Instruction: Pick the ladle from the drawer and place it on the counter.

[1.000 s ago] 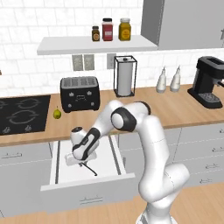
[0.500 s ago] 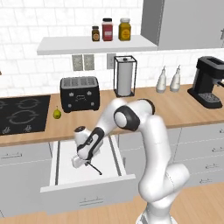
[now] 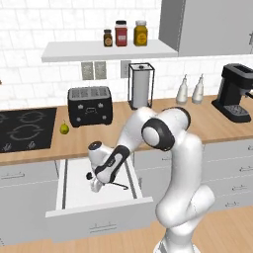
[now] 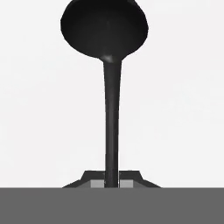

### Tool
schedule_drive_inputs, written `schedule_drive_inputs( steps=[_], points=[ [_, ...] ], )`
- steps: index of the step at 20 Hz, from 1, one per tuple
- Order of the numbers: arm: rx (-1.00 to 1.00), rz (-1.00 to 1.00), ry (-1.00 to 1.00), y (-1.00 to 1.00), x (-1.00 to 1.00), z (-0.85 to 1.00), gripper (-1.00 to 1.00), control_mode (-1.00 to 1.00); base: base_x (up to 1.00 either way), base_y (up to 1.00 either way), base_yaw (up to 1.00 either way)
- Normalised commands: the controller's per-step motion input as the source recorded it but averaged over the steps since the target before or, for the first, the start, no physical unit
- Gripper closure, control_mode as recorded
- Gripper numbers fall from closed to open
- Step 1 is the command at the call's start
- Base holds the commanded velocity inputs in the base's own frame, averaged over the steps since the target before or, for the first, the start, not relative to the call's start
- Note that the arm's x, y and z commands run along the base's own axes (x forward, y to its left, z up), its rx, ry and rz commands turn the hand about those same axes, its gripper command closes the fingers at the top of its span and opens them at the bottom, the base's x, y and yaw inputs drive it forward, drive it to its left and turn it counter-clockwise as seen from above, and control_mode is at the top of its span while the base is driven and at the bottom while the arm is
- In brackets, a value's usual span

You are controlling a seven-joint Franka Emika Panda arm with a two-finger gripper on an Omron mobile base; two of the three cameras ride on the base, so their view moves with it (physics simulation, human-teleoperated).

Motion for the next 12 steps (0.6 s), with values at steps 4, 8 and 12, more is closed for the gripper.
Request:
schedule_drive_inputs(
  steps=[4, 8, 12],
  points=[
    [0.0, 0.35, -0.02, 0.0, -0.23, 0.98, 1.0, -1.0, 0.0, 0.0, 0.0],
    [0.0, 0.2, 0.0, 0.0, 0.0, 1.0, 1.0, -1.0, 0.0, 0.0, 0.0],
    [0.01, 0.04, 0.04, -0.05, 0.08, 1.0, 1.0, -1.0, 0.0, 0.0, 0.0]
  ],
)
